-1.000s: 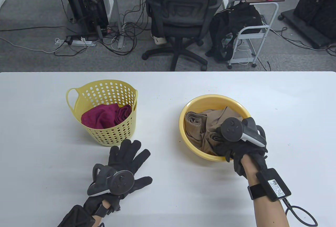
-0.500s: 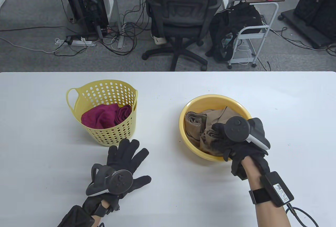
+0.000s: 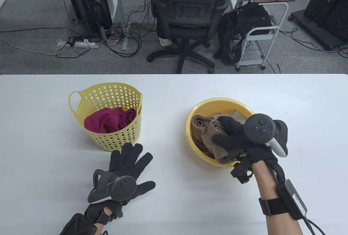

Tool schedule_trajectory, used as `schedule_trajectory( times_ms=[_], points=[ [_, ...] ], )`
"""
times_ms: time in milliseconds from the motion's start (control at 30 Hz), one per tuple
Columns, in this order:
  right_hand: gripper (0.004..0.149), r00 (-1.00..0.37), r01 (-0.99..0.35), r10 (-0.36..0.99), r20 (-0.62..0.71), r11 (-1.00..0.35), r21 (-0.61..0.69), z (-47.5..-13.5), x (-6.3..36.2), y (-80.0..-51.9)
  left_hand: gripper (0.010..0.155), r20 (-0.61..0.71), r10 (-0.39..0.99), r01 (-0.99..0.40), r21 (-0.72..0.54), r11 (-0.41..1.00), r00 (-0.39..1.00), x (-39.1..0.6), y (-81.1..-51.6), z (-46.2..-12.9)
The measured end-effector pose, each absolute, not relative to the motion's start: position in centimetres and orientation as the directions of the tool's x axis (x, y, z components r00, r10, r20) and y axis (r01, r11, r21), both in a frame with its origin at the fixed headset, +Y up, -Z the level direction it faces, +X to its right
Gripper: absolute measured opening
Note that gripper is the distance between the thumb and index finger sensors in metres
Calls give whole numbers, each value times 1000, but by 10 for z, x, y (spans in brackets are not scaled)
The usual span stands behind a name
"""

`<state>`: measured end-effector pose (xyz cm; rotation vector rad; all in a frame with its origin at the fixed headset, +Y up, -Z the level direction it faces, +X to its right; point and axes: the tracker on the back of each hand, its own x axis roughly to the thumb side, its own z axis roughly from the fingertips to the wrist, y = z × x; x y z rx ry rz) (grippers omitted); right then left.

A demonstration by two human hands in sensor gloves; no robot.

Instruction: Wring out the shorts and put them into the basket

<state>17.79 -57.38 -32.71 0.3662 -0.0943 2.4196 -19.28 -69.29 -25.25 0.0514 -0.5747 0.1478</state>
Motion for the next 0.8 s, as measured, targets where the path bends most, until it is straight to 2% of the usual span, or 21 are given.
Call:
schedule_trajectory(
  times_ms=[400, 800],
  points=[
    [70, -573, -805, 772, 274, -593, -15, -314, 167, -540, 89, 540, 124, -153, 9, 988, 833, -194, -692, -253],
    [70, -410, -897, 872, 266, -439, 57, -311, 143, -519, 89, 533, 126, -156, 10, 988, 836, -196, -691, -253]
  ],
)
